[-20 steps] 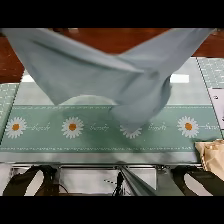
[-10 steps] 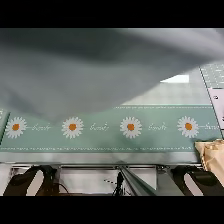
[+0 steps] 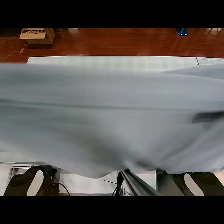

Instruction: Fold the shirts.

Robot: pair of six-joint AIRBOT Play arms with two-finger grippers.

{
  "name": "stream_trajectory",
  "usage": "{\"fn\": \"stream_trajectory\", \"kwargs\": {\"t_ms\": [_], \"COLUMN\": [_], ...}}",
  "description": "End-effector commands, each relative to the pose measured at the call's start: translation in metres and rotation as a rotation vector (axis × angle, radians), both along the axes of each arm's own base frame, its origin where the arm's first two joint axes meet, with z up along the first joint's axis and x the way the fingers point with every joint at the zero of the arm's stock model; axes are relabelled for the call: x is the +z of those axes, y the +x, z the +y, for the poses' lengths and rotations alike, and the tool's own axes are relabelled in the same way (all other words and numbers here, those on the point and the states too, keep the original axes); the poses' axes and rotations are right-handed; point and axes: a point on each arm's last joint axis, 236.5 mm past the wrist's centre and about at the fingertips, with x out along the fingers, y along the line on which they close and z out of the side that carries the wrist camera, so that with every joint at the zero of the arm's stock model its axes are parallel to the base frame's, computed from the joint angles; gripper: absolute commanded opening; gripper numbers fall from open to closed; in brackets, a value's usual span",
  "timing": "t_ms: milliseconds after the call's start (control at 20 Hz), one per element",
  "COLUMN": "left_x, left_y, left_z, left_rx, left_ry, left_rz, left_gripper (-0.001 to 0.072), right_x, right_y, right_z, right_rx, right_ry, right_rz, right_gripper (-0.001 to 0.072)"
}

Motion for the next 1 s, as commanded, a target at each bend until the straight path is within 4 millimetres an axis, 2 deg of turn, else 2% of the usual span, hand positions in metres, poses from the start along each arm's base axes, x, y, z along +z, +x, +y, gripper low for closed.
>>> {"fn": "stream_trajectory", "kwargs": {"t_ms": [0, 150, 250, 350, 500, 600, 700, 850, 950], "left_x": [-0.078, -0.144, -0.186, -0.223, -0.273, -0.309, -0.351, -0.413, -0.441], "left_y": [0.027, 0.072, 0.112, 0.155, 0.217, 0.247, 0.264, 0.276, 0.273], "left_z": [0.009, 0.018, 0.027, 0.04, 0.062, 0.065, 0.059, 0.041, 0.035], "left_rx": [-0.029, -0.032, -0.001, 0.044, 0.13, 0.15, 0.146, 0.125, 0.114], "left_ry": [0.008, -0.039, -0.089, -0.122, -0.169, -0.197, -0.216, -0.22, -0.219], "left_rz": [0.266, 0.402, 0.443, 0.448, 0.452, 0.504, 0.59, 0.717, 0.791], "left_gripper": [0.0018, 0.0019, 0.002, 0.0019, 0.002, 0.002, 0.002, 0.002, 0.0023], "right_x": [-0.069, -0.109, -0.146, -0.188, -0.243, -0.278, -0.314, -0.369, -0.393], "right_y": [0.05, 0.14, 0.197, 0.245, 0.3, 0.326, 0.341, 0.342, 0.336], "right_z": [0.029, 0.029, 0.037, 0.052, 0.064, 0.07, 0.076, 0.077, 0.075], "right_rx": [0.146, 0.164, 0.187, 0.224, 0.236, 0.236, 0.222, 0.185, 0.181], "right_ry": [0.005, -0.013, 0.02, 0.08, 0.149, 0.192, 0.246, 0.288, 0.279], "right_rz": [0.312, 0.377, 0.419, 0.454, 0.47, 0.486, 0.531, 0.652, 0.721], "right_gripper": [0.0037, 0.0037, 0.0037, 0.0037, 0.0038, 0.0038, 0.0038, 0.0039, 0.0067]}}
